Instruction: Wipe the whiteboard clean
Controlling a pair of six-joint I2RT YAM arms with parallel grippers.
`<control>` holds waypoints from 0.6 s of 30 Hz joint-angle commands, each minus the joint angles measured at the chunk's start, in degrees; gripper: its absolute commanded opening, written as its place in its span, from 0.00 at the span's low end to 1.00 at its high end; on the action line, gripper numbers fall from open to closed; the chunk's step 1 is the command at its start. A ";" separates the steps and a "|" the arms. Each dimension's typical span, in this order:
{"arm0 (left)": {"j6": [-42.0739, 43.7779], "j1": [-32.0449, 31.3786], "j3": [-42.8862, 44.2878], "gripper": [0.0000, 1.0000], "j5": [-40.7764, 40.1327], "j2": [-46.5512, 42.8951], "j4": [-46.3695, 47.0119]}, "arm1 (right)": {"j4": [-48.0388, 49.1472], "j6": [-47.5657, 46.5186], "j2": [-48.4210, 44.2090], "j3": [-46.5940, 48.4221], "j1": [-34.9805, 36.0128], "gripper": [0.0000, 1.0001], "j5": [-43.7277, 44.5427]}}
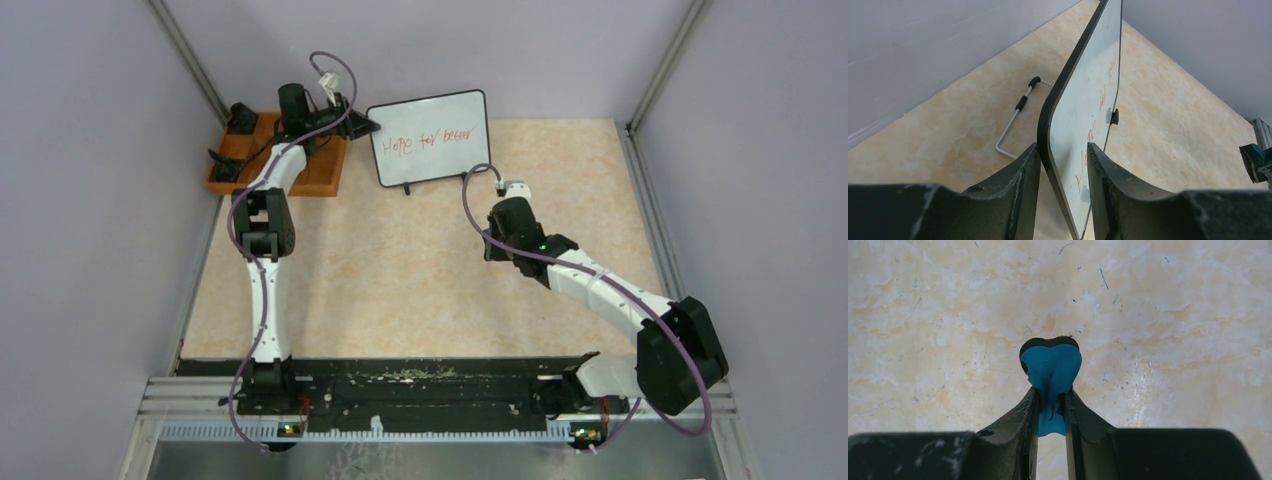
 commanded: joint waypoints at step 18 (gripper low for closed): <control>-2.19 -0.50 3.67 0.33 1.58 1.20 2.69 | 3.03 0.66 -1.42 1.03 0.62 0.00 0.67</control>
